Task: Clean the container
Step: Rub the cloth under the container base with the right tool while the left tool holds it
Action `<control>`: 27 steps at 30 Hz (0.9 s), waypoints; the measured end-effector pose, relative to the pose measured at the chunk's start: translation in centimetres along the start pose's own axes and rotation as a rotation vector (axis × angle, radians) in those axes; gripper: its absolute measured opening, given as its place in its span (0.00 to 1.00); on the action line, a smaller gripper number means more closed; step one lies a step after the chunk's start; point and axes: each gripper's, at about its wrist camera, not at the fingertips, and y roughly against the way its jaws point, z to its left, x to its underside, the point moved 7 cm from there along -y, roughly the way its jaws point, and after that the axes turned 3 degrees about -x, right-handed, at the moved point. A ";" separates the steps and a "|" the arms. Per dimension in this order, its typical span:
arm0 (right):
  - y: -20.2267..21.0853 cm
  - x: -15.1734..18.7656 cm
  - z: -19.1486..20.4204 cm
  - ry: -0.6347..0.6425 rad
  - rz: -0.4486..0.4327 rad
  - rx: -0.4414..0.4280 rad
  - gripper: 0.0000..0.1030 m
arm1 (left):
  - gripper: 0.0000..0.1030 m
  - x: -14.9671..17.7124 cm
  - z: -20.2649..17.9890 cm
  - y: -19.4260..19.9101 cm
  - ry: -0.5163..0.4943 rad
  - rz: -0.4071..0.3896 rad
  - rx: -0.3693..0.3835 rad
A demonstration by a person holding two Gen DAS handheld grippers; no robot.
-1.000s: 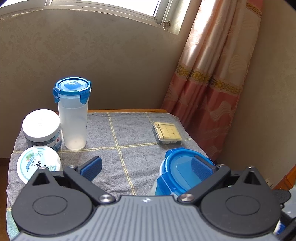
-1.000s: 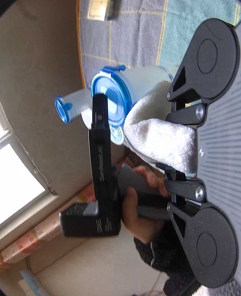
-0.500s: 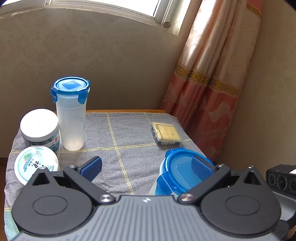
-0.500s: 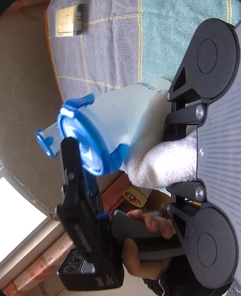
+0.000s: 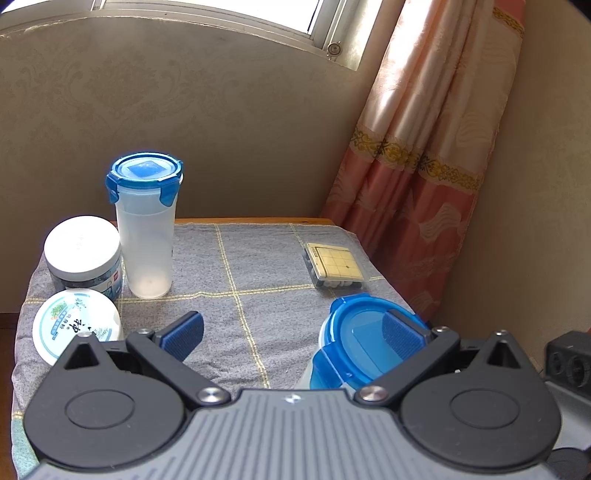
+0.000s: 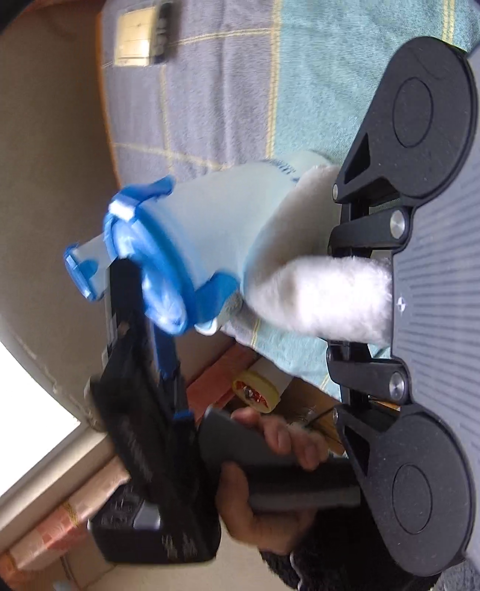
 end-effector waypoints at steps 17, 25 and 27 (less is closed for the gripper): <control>1.7 -2.2 1.4 0.010 -0.090 -0.017 0.25 | 1.00 0.0 0.0 0.0 0.002 -0.003 -0.009; 0.3 -2.1 -0.7 -0.060 -0.072 -0.028 0.24 | 1.00 0.0 0.1 -0.1 0.007 -0.002 0.003; -0.2 -1.8 -1.2 -0.075 -0.059 -0.025 0.24 | 1.00 0.0 0.2 -0.2 0.011 -0.002 0.006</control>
